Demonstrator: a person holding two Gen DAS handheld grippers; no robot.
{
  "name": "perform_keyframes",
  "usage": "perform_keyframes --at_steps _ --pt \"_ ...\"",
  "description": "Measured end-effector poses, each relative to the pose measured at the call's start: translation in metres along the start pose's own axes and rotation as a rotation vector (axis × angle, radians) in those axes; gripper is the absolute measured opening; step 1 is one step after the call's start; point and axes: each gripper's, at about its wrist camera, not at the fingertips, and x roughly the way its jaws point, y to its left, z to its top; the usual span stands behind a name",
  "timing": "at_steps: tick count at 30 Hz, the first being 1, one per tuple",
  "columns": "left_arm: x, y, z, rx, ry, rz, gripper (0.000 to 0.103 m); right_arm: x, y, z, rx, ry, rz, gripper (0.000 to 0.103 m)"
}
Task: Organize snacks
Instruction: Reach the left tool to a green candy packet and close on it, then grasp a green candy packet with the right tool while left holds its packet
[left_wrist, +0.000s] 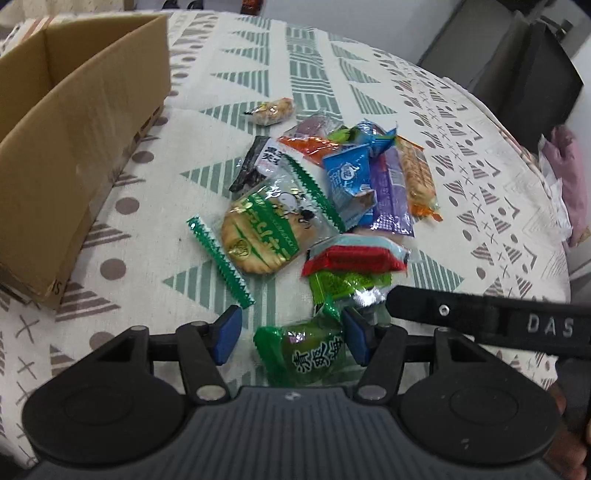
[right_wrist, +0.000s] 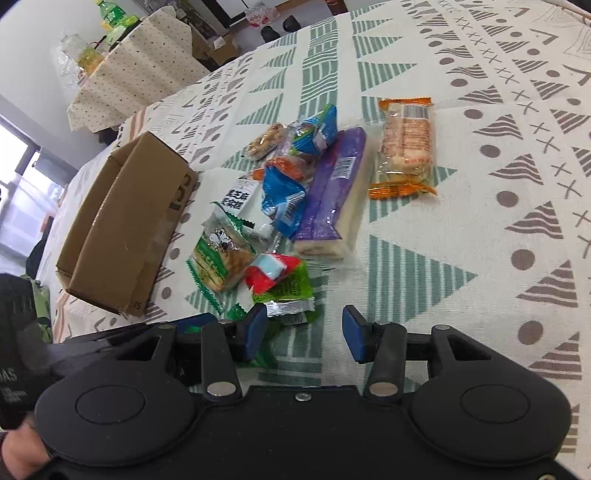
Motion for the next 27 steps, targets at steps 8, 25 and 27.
perform_keyframes --at_steps 8,25,27 --pt "-0.005 0.005 -0.004 -0.007 0.010 0.018 0.047 0.006 0.008 0.002 -0.035 0.004 -0.002 0.053" --pt "-0.032 0.029 0.006 -0.055 -0.051 0.074 0.035 0.024 0.028 0.004 -0.159 0.034 -0.043 0.039" --pt "-0.036 0.029 0.006 -0.056 -0.060 0.075 0.035 0.021 0.029 0.003 -0.160 0.035 -0.036 0.038"
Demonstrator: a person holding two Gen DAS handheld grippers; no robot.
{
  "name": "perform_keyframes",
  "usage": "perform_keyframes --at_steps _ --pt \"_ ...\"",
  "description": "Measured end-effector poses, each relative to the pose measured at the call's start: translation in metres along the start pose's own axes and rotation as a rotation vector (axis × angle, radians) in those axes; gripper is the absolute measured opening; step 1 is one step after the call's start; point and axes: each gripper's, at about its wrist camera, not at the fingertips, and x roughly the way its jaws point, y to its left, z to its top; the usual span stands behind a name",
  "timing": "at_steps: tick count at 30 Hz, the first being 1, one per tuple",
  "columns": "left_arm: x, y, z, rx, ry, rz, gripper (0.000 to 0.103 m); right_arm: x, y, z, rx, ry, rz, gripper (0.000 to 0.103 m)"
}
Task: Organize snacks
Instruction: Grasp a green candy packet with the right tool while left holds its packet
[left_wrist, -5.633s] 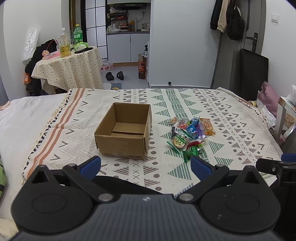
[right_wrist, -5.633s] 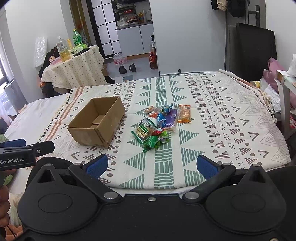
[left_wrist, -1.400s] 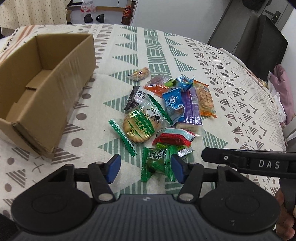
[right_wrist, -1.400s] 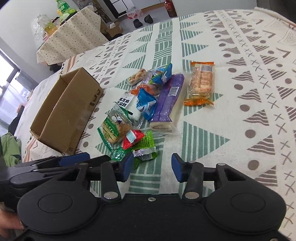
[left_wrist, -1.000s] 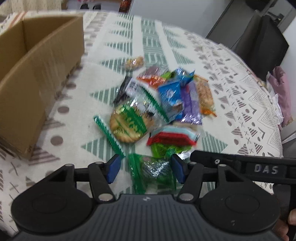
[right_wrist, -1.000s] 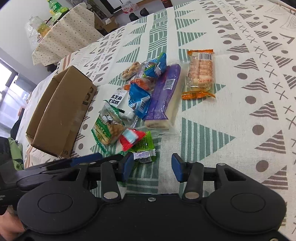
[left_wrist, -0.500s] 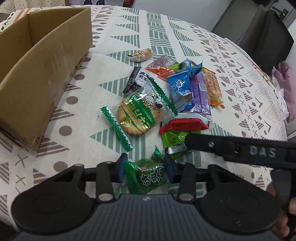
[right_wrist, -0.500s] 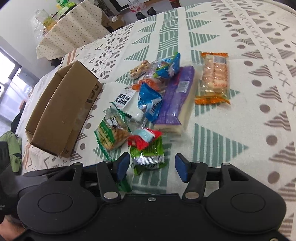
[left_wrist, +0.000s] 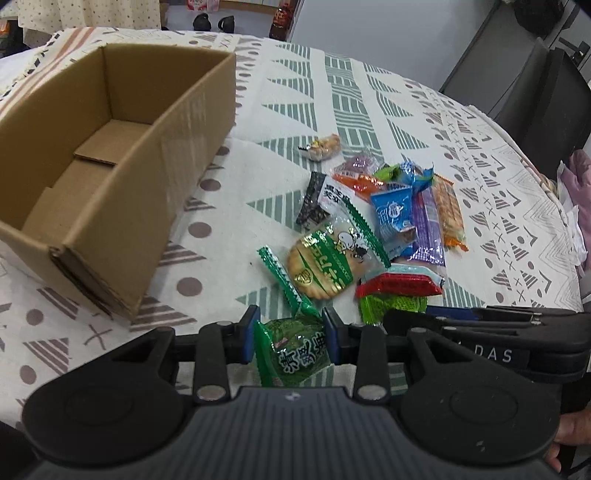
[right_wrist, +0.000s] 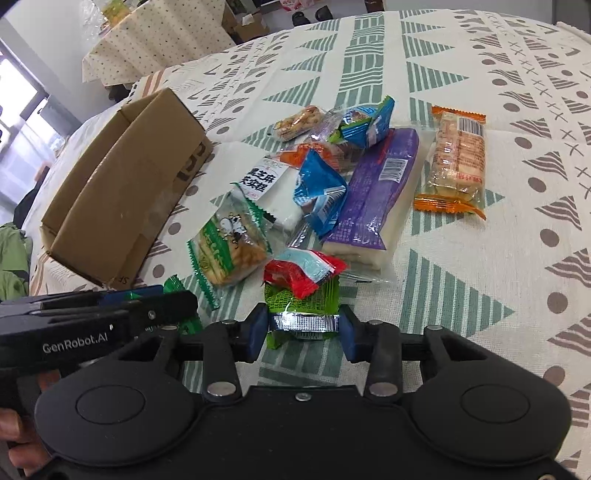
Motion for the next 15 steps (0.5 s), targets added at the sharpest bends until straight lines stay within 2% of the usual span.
perform_keyframes --at_steps 9,15 --pt "-0.028 0.002 0.008 0.003 -0.056 0.016 0.035 -0.022 0.005 -0.001 0.031 -0.045 0.054 0.037" --pt "-0.051 0.007 0.010 -0.007 -0.090 0.027 0.035 -0.034 0.018 -0.003 0.007 -0.061 0.042 0.037"
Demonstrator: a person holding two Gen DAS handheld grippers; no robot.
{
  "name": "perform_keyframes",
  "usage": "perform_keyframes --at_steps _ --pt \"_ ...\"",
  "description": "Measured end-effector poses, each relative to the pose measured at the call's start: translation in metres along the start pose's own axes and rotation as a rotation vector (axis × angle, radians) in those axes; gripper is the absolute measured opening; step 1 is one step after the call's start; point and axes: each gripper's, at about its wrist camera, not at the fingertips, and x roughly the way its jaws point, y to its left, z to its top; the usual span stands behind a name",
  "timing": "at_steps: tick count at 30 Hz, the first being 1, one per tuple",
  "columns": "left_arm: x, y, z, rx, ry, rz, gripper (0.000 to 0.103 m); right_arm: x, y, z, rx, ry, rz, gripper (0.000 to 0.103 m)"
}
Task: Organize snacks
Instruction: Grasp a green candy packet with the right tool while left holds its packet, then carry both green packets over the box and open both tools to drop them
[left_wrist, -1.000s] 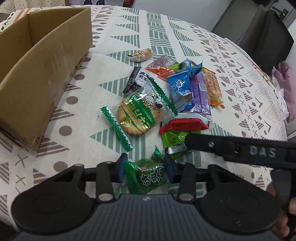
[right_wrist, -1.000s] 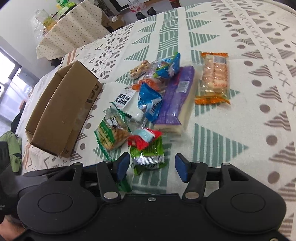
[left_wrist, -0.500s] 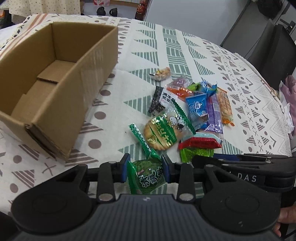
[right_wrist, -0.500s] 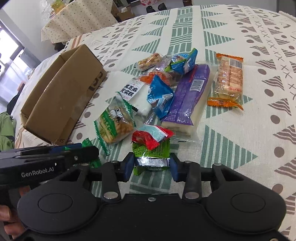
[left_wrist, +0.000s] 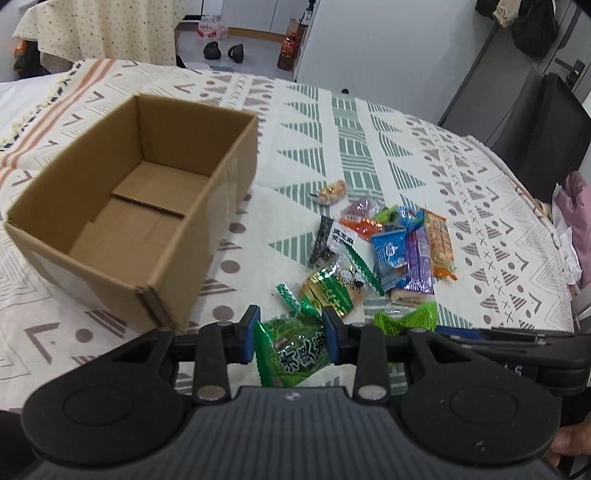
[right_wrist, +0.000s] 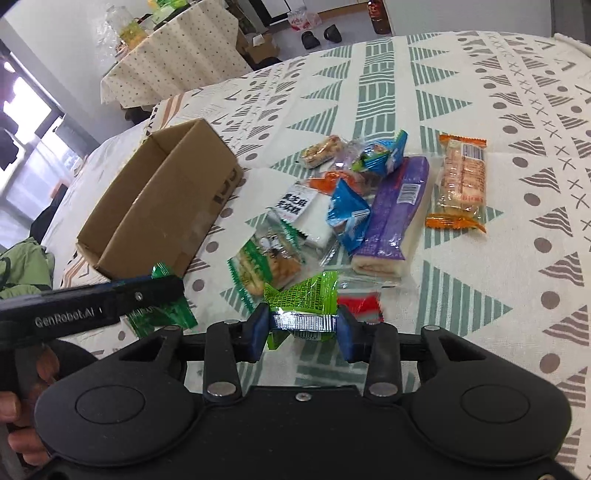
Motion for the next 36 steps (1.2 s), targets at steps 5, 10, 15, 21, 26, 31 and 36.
perform_keyframes --at_steps 5,10,15,21,26,31,36 --pt "-0.022 0.003 0.001 0.012 -0.039 0.007 0.035 -0.013 0.015 -0.003 -0.031 -0.019 -0.009 0.037" --pt "-0.038 0.010 0.000 -0.005 -0.063 0.003 0.035 -0.031 0.031 -0.001 -0.048 -0.045 -0.010 0.037" --pt "-0.053 0.016 0.000 -0.014 -0.084 -0.001 0.035 -0.045 0.049 0.002 -0.071 -0.074 -0.018 0.037" --pt "-0.068 0.027 0.004 -0.026 -0.116 0.000 0.035 -0.054 0.069 0.007 -0.092 -0.107 -0.029 0.037" --pt "-0.077 0.038 0.006 -0.041 -0.135 0.004 0.035 -0.056 0.084 0.010 -0.109 -0.123 -0.034 0.037" --pt "-0.084 0.051 0.012 -0.055 -0.150 0.005 0.035 -0.058 0.102 0.014 -0.125 -0.153 -0.032 0.037" --pt "-0.091 0.066 0.019 -0.072 -0.169 0.010 0.035 -0.057 0.121 0.022 -0.141 -0.174 -0.017 0.037"
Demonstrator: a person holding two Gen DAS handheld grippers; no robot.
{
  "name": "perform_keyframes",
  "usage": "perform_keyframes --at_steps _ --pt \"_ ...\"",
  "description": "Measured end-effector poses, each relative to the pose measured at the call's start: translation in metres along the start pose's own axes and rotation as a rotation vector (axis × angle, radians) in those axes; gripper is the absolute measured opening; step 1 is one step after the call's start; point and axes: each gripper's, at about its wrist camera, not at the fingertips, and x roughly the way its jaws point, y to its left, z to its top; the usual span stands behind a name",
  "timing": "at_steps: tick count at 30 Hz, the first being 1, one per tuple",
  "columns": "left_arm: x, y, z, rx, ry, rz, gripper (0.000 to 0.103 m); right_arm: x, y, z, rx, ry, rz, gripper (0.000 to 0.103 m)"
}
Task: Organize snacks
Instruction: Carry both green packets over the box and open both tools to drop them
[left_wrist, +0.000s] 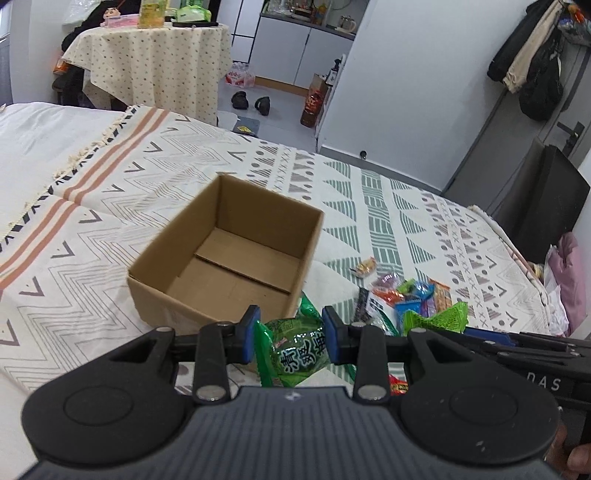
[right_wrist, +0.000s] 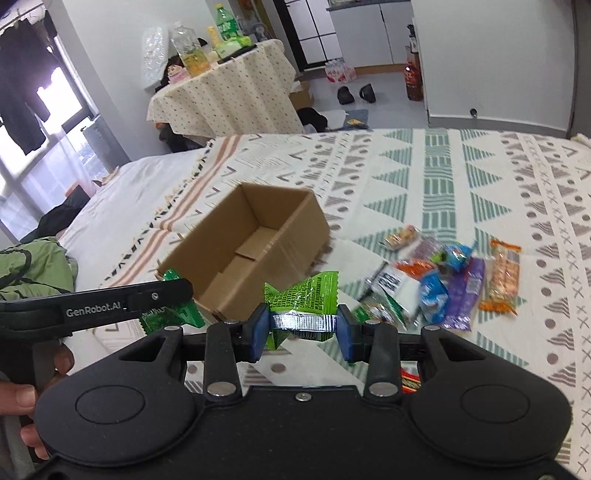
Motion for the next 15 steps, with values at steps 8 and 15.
perform_keyframes --at_steps 8,15 --pt "0.002 0.028 0.018 -0.033 -0.023 0.014 0.035 0.014 0.024 0.014 -0.003 -0.009 0.025 0.037" --pt "0.012 0.048 0.033 -0.059 -0.032 0.017 0.035 0.033 0.039 0.025 -0.002 -0.004 0.037 0.037"
